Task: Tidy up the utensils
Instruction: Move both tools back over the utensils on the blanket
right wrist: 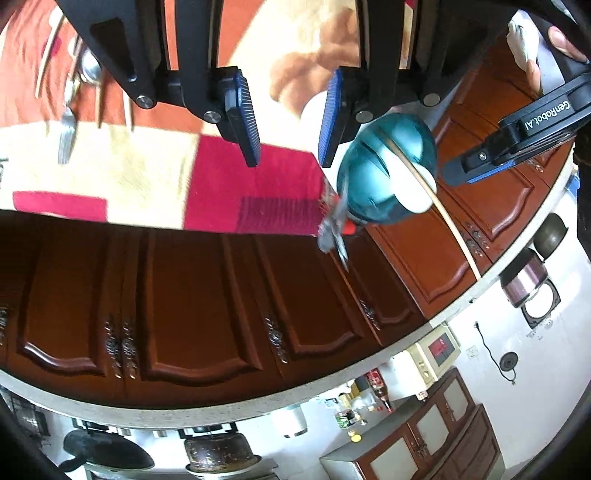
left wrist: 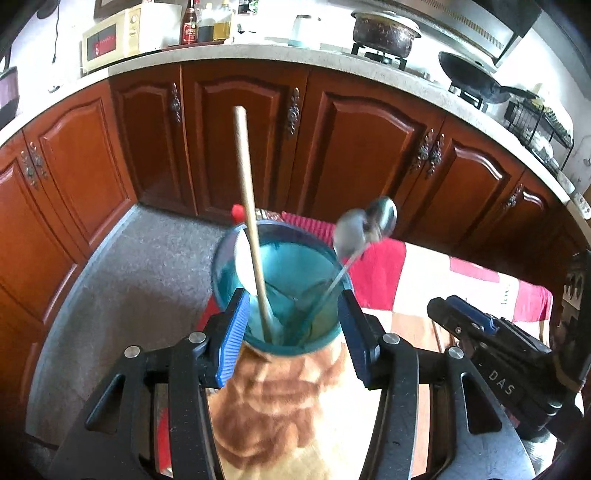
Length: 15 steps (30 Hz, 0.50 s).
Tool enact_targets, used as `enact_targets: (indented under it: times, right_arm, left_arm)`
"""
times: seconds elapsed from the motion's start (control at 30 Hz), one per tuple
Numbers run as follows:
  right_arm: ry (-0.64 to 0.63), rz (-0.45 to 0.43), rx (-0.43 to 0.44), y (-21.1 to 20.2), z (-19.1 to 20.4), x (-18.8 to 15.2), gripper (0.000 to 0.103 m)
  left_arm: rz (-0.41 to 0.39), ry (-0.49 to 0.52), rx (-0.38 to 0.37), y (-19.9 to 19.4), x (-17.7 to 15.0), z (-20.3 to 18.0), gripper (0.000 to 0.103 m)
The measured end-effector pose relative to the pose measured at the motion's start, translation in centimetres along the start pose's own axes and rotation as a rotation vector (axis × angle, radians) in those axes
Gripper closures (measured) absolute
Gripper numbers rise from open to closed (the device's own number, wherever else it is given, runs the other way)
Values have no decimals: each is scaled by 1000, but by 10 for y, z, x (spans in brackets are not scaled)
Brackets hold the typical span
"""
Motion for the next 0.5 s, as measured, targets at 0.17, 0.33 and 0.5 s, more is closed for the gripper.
enact_targets:
  times: [0.17, 0.33, 0.5]
  right_arm:
    - [17, 8, -29, -10, -18, -20, 71]
    - [49, 26, -43, -19, -39, -39, 71]
    - [70, 32, -73, -30, -62, -57, 71]
  left_arm:
    - [-19, 45, 32, 1, -20, -26, 54]
    - [-27, 93, 44, 5, -36, -56, 54]
    - [10, 121, 24, 19, -48, -85, 54]
Point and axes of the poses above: each gripper's, at about its wrist camera, not at the fingertips, and y roughly the way its jaws point, z to its left, x to its top, the point moved 7 cm from there along y, roughly the way its jaws point, and after that the axes turned 15 degrees about z, right-handed, at the moved point
